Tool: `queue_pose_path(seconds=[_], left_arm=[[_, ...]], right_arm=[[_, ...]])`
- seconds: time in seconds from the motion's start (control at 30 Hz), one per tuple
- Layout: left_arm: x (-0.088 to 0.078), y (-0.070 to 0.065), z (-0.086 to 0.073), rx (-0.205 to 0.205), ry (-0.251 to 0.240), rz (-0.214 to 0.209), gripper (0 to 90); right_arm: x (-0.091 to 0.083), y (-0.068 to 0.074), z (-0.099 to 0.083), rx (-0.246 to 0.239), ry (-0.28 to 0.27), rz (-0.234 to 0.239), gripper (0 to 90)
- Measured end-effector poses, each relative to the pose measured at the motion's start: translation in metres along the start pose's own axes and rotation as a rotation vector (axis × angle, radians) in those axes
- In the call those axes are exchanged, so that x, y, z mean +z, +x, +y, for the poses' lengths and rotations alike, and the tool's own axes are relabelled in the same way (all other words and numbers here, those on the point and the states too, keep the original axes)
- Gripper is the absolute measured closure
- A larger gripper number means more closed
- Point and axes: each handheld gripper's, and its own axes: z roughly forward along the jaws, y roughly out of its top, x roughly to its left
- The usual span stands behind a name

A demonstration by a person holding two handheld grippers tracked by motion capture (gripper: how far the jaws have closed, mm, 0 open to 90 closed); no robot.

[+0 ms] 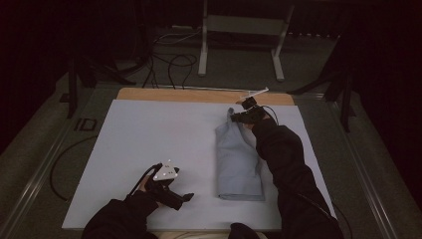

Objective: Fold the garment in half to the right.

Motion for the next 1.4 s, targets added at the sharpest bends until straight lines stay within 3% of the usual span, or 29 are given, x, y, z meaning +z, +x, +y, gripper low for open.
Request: queue_pose_path(seconds=[0.13,0.43,0.93,1.07,1.2,1.4], left_arm=[[-0.001,0.002,-0.002,-0.022,-0.021,0.012,0.4],[-0.003,0.006,-0.003,-0.042,-0.042,0.035,0.4],[-0.006,0.007,-0.003,-0.048,-0.056,0.055,0.4],[-0.006,0.008,-0.003,-0.051,-0.053,0.057,0.4],[-0.006,0.007,-0.002,-0.051,-0.054,0.059,0.4],[-0.010,0.009,0.000,-0.048,-0.056,0.063,0.3]], right_arm=[[0.004,-0.007,-0.005,0.018,-0.002,0.019,84.7],[0.013,-0.028,-0.024,0.077,0.028,0.011,84.7],[0.019,-0.042,-0.045,0.129,0.096,-0.066,82.3],[0.021,-0.043,-0.049,0.151,0.093,-0.073,78.5],[0.021,-0.040,-0.046,0.133,0.105,-0.105,72.6],[0.017,-0.036,-0.041,0.117,0.089,-0.095,52.7]])
